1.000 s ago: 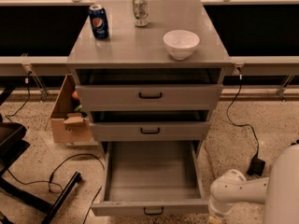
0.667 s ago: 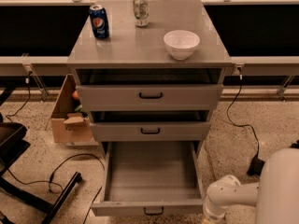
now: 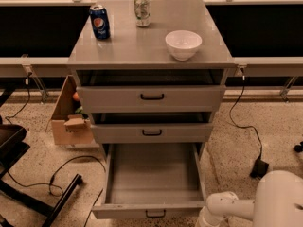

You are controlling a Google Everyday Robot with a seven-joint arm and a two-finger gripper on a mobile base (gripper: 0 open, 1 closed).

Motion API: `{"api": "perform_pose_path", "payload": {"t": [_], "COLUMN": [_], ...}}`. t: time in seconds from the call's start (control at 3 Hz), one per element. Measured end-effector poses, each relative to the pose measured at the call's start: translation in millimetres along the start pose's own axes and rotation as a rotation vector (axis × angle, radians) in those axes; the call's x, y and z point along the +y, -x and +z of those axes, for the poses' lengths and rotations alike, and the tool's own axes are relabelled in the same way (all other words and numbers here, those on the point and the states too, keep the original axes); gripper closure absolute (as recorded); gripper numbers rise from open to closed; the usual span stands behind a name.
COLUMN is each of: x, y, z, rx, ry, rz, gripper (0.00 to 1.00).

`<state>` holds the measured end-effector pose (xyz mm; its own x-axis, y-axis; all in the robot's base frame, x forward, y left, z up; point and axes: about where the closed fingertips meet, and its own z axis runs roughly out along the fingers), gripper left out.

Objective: Close bottom drawer

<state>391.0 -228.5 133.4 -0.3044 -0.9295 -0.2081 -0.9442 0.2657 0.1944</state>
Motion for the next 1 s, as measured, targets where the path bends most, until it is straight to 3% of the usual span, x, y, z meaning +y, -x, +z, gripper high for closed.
{"api": "perform_pose_path", "payload": {"t": [0.33, 1.0], "x": [-19, -51], "y": [11, 32], "z": [37, 62], "rx": [-0.076, -0.131], "ry": [-0.003, -0.027], "rz": [-0.025, -0.067], "gripper": [1.00, 1.00]}}
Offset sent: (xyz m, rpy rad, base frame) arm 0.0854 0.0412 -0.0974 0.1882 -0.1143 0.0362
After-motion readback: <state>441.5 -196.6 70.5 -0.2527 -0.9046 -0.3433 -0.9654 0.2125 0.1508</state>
